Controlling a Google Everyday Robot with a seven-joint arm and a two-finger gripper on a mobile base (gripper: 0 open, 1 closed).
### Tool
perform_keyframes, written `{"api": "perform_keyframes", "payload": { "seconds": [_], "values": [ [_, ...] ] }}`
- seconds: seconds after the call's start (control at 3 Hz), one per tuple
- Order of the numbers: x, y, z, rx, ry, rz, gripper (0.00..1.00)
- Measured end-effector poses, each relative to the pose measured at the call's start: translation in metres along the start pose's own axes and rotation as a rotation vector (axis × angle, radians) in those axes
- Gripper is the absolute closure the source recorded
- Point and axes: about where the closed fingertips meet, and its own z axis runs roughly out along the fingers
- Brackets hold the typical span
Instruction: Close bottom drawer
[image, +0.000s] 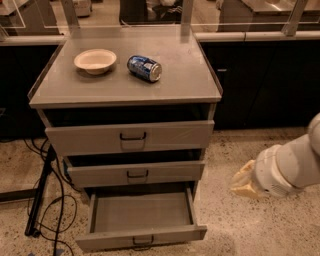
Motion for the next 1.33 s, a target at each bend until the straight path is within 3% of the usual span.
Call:
{"api": "perform_keyframes", "payload": {
  "seconds": [0.33, 0.67, 1.0, 1.33],
  "values": [
    [0.004, 0.008, 0.061, -0.036, -0.061, 0.041, 1.00],
    [0.019, 0.017, 0.121, -0.025, -0.133, 0.097, 1.00],
    [0.037, 0.020, 0.162, -0.082, -0.164, 0.156, 1.00],
    [0.037, 0.020, 0.162, -0.082, -0.163, 0.157, 1.00]
  ]
}}
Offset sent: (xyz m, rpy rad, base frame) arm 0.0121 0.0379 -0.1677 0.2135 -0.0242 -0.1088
